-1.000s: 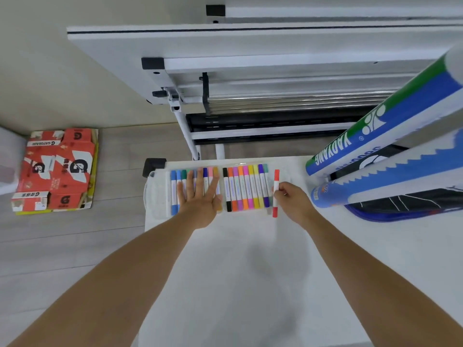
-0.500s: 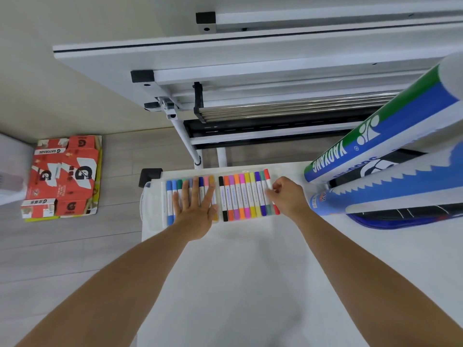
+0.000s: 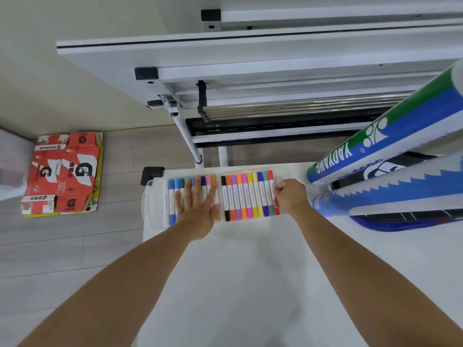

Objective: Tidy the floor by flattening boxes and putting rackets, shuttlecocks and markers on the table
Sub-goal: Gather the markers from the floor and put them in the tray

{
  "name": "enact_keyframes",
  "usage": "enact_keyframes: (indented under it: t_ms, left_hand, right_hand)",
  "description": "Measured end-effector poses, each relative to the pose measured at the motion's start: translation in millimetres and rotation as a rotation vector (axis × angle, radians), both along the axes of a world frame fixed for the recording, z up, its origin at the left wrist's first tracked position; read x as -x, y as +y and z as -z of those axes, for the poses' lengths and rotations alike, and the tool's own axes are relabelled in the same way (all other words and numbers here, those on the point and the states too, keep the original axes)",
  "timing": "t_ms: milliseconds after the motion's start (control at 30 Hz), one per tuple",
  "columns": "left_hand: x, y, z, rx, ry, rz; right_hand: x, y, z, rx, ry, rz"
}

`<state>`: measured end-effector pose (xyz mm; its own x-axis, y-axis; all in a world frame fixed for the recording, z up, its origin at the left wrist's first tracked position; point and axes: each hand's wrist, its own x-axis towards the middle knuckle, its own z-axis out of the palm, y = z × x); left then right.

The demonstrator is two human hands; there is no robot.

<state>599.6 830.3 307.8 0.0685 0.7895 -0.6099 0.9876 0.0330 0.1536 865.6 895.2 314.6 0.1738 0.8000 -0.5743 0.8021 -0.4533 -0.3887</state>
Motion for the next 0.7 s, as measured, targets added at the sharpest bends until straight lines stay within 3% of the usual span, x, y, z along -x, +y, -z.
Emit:
enact_keyframes:
  t_ms: [400,700]
  left_hand:
    - [0,-2,6,-0.057,0.014,0.011]
    - [25,-68,-5,-0.115,-0.009,0.073]
  right_hand:
    - [3,9,-6,0.05,-0.182,-0.044]
    - [13,-81,-14,0.087,-0.147,-0.053]
